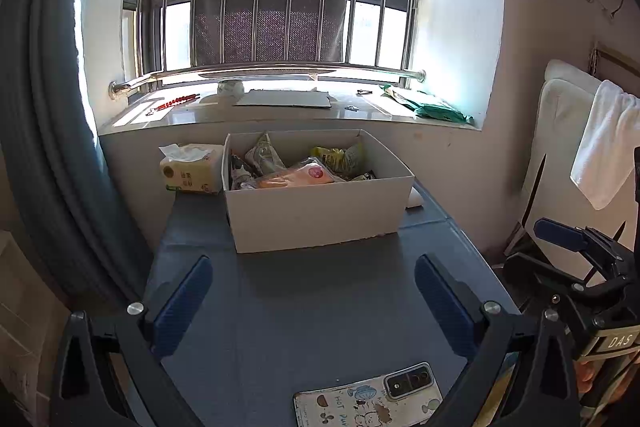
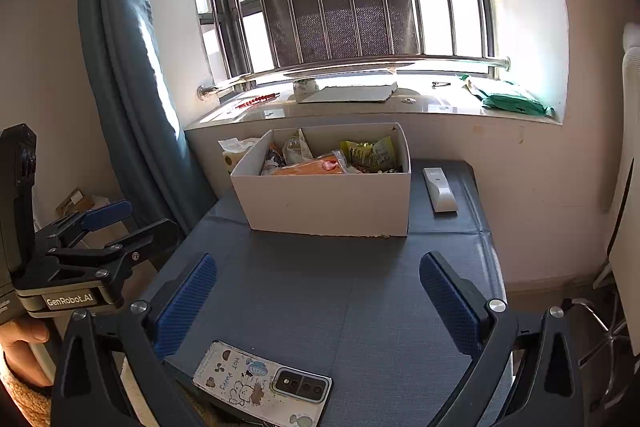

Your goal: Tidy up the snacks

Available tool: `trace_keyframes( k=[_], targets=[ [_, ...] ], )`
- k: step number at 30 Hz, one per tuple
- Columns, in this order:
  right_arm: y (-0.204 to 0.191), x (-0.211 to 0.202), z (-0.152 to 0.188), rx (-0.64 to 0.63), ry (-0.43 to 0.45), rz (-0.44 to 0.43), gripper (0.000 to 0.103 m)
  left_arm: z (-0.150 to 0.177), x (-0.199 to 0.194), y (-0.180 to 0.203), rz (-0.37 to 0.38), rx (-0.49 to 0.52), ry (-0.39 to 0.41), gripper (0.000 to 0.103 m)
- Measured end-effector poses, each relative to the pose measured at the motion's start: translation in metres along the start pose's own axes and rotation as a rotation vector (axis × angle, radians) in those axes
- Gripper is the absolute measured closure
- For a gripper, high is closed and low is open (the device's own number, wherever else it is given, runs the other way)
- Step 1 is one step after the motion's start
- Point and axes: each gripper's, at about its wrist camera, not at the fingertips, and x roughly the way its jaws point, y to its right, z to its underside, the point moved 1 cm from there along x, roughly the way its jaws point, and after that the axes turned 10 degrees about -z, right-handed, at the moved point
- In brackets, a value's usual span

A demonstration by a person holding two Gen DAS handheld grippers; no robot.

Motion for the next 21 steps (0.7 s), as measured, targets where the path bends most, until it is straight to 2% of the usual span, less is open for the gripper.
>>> trace_keyframes(
  k=[21],
  targets=[
    [0.0016,-0.0009,-0.0005,-0.001,-0.001,-0.003,0.0,0.0015,-0.0014,-0.0006,0.025,0.005,0.002,0.0]
  ],
)
